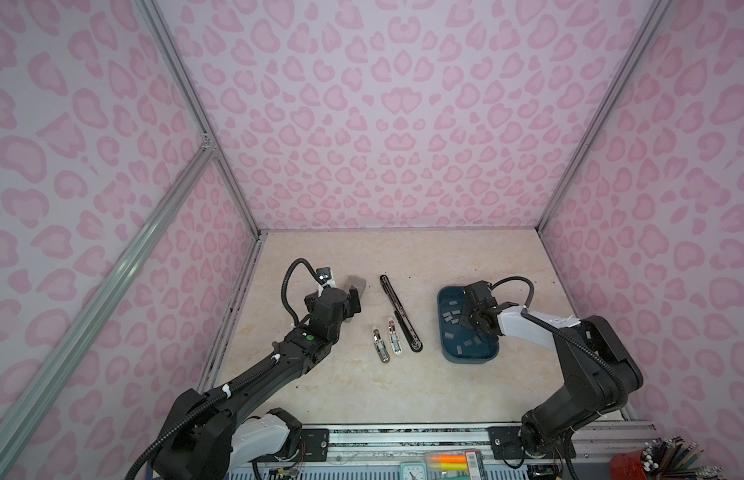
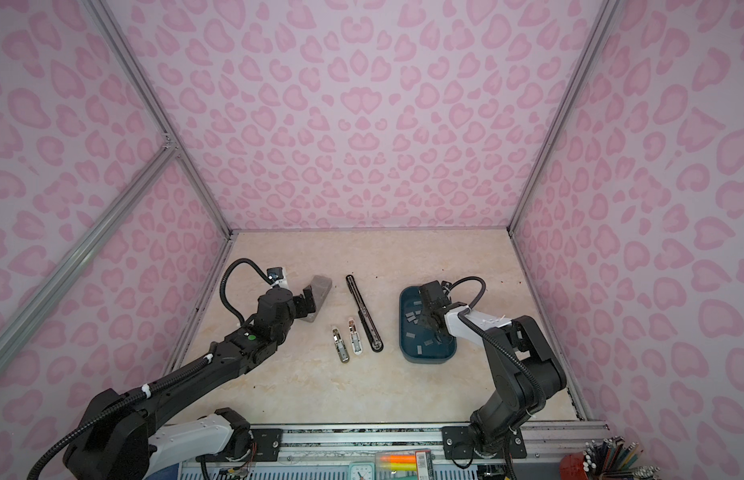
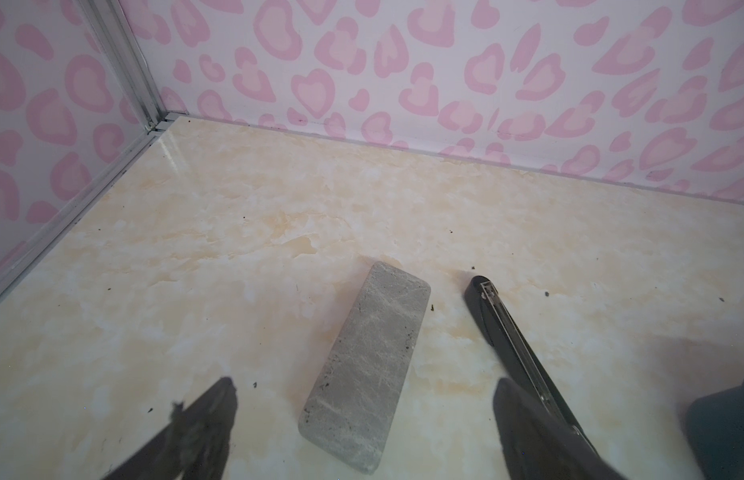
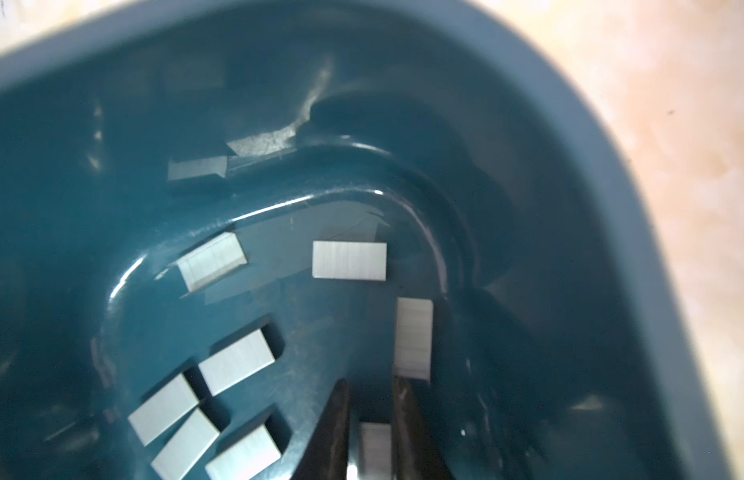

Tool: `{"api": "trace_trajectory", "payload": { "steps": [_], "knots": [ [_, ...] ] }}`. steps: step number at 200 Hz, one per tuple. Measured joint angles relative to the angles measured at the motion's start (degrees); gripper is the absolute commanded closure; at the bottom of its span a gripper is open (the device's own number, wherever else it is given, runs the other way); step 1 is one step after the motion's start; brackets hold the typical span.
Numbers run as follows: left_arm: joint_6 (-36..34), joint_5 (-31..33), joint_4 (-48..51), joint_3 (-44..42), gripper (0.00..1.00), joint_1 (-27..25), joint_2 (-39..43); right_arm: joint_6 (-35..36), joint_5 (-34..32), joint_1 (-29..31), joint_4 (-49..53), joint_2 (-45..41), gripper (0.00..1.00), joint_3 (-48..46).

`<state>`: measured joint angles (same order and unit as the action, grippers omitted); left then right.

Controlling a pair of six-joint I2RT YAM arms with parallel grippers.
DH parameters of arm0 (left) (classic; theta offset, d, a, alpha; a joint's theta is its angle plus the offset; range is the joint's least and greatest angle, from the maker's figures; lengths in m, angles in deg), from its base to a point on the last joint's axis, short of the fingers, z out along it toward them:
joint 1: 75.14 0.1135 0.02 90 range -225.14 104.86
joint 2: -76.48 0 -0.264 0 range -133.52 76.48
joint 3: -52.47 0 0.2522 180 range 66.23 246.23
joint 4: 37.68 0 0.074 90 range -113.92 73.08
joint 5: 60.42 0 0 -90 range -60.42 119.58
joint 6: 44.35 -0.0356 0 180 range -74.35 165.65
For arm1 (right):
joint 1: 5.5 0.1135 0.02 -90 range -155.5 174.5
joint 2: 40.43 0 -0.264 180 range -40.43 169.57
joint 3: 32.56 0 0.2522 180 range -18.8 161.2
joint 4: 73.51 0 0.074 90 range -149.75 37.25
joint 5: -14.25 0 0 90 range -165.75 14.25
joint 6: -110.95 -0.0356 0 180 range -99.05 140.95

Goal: Load the staples into the stapler
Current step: 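Close the right gripper on a silver staple strip in the tray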

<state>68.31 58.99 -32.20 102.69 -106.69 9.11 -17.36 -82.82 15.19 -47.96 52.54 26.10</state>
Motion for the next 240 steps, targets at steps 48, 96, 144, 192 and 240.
{"api": "trace_trajectory", "payload": {
  "steps": [48, 96, 144, 192, 240],
  "knots": [
    [0.0, 0.24, 0.33, 0.26, 0.03, 0.0, -0.26, 0.37, -0.9, 0.22, 1.73, -2.29, 0.72, -1.55],
    [0.02, 0.61, 0.9, 0.31, 0.03, 0.0, -0.31, 0.61, -2.12, 0.68, 1.68, -1.6, 0.78, -1.36],
    [0.02, 0.81, 0.9, 0.37, 0.03, 0.0, -0.31, 0.61, -2.08, 0.68, 1.25, -1.25, 0.83, -1.18],
    [0.2, 0.9, 0.96, 0.42, 0.03, 0.0, -0.33, 0.61, -1.88, 0.68, 1.27, -1.18, 0.87, -1.14],
    [2.32, 1.01, 3.52, 1.49, 0.02, 0.7, -0.28, 1.11, -1.16, 0.55, 1.49, -1.77, 0.92, -1.01]
  ]
}}
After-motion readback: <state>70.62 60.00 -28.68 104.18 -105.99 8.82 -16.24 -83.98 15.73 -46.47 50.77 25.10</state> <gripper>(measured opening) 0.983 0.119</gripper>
